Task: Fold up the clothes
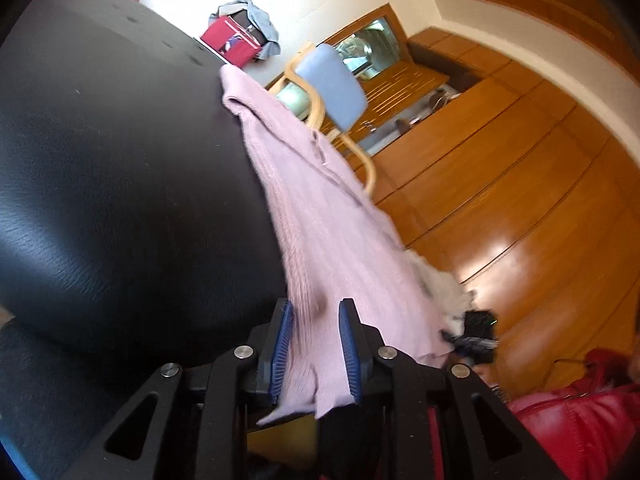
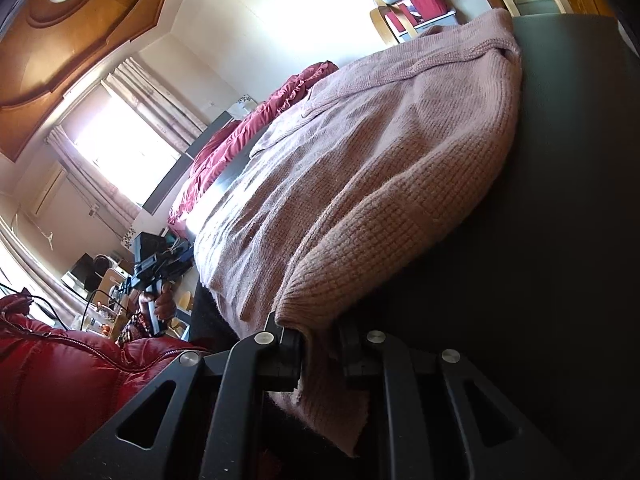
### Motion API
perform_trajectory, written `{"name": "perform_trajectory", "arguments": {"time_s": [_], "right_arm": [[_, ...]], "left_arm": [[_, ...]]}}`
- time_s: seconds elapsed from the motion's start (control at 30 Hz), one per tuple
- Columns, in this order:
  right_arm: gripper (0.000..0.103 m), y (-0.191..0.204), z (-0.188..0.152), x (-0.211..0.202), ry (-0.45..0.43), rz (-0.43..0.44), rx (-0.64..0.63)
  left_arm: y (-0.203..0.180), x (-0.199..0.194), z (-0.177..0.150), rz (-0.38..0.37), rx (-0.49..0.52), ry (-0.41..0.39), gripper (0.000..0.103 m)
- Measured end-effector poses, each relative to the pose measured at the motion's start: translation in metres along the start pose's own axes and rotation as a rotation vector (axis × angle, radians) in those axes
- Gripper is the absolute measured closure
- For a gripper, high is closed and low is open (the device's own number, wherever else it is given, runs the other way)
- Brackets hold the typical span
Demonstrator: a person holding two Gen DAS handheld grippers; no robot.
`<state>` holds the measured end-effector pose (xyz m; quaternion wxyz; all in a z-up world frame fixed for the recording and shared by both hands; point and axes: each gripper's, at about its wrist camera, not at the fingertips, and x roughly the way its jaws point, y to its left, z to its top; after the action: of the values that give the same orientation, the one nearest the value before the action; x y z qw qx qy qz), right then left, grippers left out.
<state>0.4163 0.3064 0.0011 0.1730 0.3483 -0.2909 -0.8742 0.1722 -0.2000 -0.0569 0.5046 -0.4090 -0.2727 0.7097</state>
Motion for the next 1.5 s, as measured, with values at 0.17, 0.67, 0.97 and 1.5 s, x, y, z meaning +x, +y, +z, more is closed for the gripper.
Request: {"name": "perform_trajectory", "arguments": {"time_s": [0.17,0.67,0.97,1.5], "right_arm": [[0.088,-0.005,-0.004,-0.008,0.000,0.010,0.007],[0.088,-0.006,-0.005,-0.009,-0.028,0.036,-0.001],[0.071,-0.004,-0.007,-0.010,-0.056,0.084,-0.019],[0.075,-0.006,0.002,0.002,0.043,0.106,0.035]], "left_arm": [[0.011,0.013,0.000,-0.110,-0.075,0.040,0.079],[0.011,0.069,-0.045,-0.064,-0.113,0.336,0.078],[0.003,0.041,-0.028,-0.284,-0.163,0.178,0.077],[-0.008,0.061,-0.017,-0.223,-0.178,0.174,0.084]]}}
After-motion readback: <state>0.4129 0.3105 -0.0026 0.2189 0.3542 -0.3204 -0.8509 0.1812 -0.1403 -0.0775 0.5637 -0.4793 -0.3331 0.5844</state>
